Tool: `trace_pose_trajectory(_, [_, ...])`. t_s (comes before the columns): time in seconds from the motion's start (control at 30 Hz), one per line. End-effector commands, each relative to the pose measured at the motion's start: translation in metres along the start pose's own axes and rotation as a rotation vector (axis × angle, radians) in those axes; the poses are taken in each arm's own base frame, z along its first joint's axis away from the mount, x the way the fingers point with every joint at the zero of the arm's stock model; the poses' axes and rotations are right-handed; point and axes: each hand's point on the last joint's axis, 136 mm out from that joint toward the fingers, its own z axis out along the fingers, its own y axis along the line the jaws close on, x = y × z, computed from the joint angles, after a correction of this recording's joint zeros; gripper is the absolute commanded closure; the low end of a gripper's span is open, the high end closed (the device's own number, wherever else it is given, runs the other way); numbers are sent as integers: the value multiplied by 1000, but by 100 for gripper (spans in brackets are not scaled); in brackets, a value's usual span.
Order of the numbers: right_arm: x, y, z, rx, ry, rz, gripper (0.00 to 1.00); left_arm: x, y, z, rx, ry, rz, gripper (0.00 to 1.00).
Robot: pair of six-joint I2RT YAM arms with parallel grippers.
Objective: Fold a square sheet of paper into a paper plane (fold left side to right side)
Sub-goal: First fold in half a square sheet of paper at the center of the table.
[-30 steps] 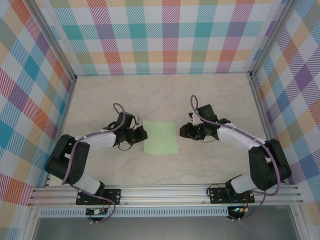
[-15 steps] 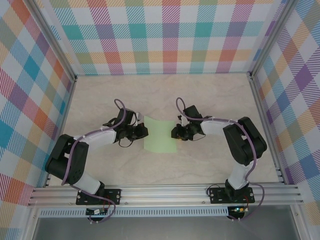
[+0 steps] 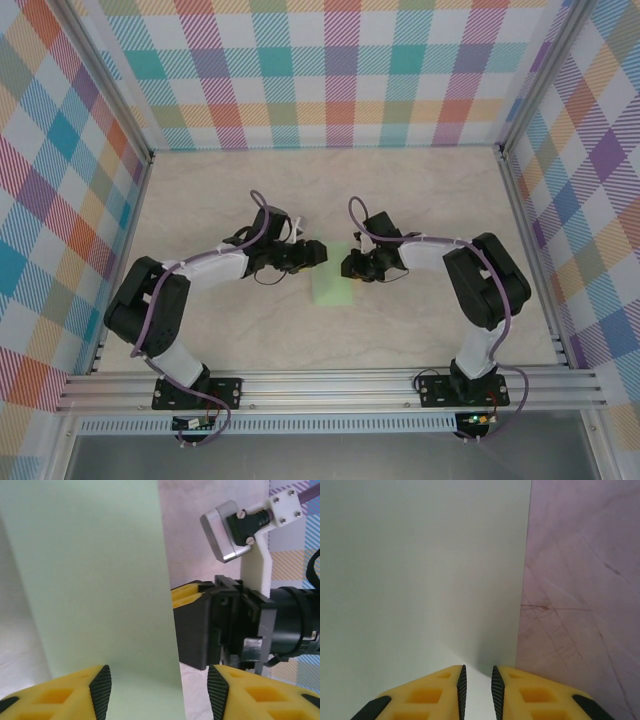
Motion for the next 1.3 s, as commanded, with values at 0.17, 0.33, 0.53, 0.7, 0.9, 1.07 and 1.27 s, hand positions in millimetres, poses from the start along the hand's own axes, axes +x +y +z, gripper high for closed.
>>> trace_pose_trajectory(0.17, [1, -7, -17, -6, -31, 27, 71, 1, -11, 20, 37, 28, 3, 37])
trace_pose_trajectory(0.33, [-18, 10, -51, -114, -119, 19, 61, 2, -8, 23, 27, 26, -2, 38])
trace_pose_trajectory(0.53, [-24, 36, -62, -281, -147, 3, 62, 0, -8, 23, 21, 22, 0, 49])
trace_pose_trajectory(0.7, [-29, 49, -53, -380, -128, 17, 64, 0, -6, 25, 14, 22, -4, 59])
trace_pose_trajectory(0.9, [-30, 51, -40, -387, -101, 27, 66, -1, -6, 25, 11, 16, -5, 62])
trace_pose_trajectory(1.07, [-28, 45, -32, -363, -85, 45, 75, -3, -8, 24, 13, 9, -4, 62])
trace_pose_trajectory(1.27, [-31, 42, -31, -332, -88, 31, 96, -4, -12, 18, 11, -1, 4, 59])
